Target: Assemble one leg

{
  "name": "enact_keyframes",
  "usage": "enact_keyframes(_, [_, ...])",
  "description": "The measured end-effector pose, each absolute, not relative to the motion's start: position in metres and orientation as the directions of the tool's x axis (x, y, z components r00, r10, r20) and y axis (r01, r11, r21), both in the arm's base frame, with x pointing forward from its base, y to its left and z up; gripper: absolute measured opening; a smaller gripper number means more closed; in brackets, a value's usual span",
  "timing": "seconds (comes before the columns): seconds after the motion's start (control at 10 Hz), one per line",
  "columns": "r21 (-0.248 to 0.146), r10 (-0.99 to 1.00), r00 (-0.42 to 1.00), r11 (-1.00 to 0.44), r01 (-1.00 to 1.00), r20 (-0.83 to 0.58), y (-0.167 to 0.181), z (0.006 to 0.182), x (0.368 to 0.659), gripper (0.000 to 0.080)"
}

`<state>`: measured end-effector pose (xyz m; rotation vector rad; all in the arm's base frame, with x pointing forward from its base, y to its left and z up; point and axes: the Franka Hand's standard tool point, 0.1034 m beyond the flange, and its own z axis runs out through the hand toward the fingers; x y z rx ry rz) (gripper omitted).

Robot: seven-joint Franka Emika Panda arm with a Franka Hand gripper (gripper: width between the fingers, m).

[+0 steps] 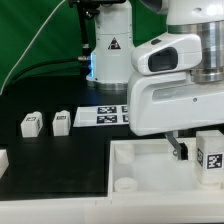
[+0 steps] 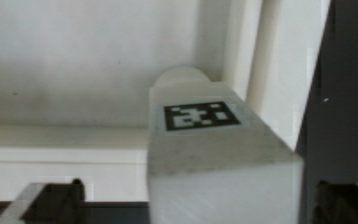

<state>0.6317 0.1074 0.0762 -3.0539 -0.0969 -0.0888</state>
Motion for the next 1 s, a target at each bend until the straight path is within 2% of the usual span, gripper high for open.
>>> enact_keyframes(0.2, [-0.083, 0.061, 0.996, -0.994, 0.066, 0.06, 0.1073, 0.076, 0.6316, 0.0396])
enact_keyframes(0.3, [-0.083, 0.061, 0.996, -0.994, 0.066, 0.06, 0.1073, 0.076, 0.6316, 0.0396])
enact_keyframes(0.4, [-0.083, 0.061, 0.996, -0.994, 0.066, 0.06, 0.1072, 0.076, 0.6316, 0.0291])
enact_keyframes(0.8, [-0.086, 0.04, 0.997, -0.995, 0.046, 0.068, 0.1077, 0.0759, 0.6336, 0.0291])
enact_keyframes(1.0, [-0.106, -0.118, 0.992, -0.988, -0.112, 0.051, 0.1101, 0.0759, 0.6332, 0.0291])
